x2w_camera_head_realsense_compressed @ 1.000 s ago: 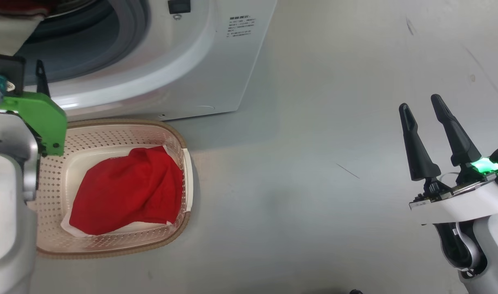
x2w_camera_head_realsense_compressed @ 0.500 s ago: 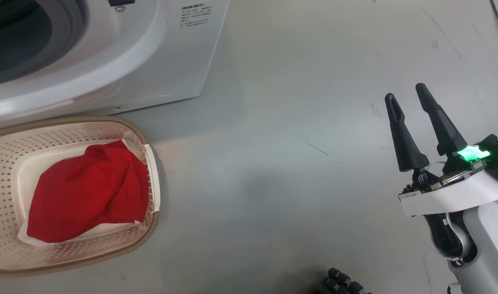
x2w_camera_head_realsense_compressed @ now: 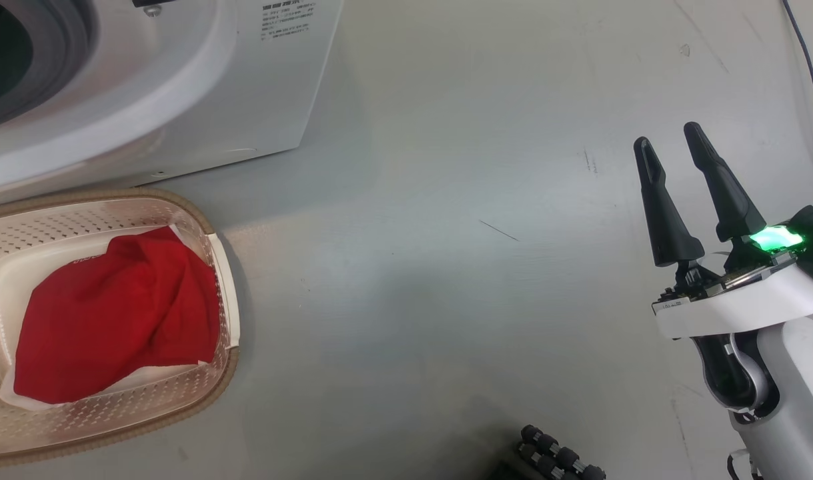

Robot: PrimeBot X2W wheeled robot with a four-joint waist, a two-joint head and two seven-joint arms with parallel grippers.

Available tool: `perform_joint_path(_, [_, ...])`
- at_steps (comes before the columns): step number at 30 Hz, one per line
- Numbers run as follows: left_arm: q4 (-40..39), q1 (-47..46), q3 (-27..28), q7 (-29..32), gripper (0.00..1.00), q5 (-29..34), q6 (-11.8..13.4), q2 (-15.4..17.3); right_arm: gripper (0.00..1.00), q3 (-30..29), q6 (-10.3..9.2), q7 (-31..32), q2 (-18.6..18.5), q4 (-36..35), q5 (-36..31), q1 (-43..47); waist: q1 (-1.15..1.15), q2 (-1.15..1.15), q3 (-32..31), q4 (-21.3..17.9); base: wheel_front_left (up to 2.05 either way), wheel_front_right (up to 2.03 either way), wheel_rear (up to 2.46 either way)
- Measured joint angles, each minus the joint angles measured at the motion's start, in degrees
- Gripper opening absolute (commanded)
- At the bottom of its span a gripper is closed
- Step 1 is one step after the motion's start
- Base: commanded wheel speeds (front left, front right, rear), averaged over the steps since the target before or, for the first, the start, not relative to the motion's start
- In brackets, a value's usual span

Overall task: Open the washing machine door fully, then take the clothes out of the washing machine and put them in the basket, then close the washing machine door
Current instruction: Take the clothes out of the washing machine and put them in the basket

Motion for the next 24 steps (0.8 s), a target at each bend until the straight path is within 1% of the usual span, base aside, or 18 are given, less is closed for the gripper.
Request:
perform_joint_path(7, [-0.1, -1.2, -0.4, 2.8, 1.0, 1.9, 0.2, 0.9, 1.0, -0.2, 0.0, 0.0, 0.1, 0.0, 0.1, -0.6, 0.0, 0.0, 0.4, -0.2, 0.0, 0.0, 0.0])
perform_joint_path(10, [-0.3, -1.8, -0.1, 4.7, 1.0, 2.5, 0.5, 1.4, 1.0, -0.3, 0.0, 0.0, 0.0, -0.1, 0.4, -0.6, 0.0, 0.0, 0.8, -0.2, 0.0, 0.0, 0.0])
perform_joint_path(14, [-0.4, -2.9, 0.1, 5.5, 1.0, 3.3, 1.0, 2.1, 1.0, -0.6, 0.0, 0.0, -0.1, 0.0, 0.5, -0.8, 0.0, 0.0, 1.6, -0.2, 0.0, 0.0, 0.0])
perform_joint_path(23, [-0.7, -2.9, 0.1, 7.0, 1.0, 3.9, 1.5, 2.0, 1.0, -0.6, 0.0, 0.0, -0.1, 0.0, 0.5, -1.3, 0.0, 0.0, 2.4, -0.1, 0.0, 0.0, 0.0])
perform_joint_path(24, [-0.7, -2.9, 0.1, 7.3, 0.96, 3.9, 1.6, 2.0, 1.0, -0.6, 0.0, 0.0, -0.1, 0.0, 0.5, -1.3, 0.0, 0.0, 2.4, -0.1, 0.0, 0.0, 0.0])
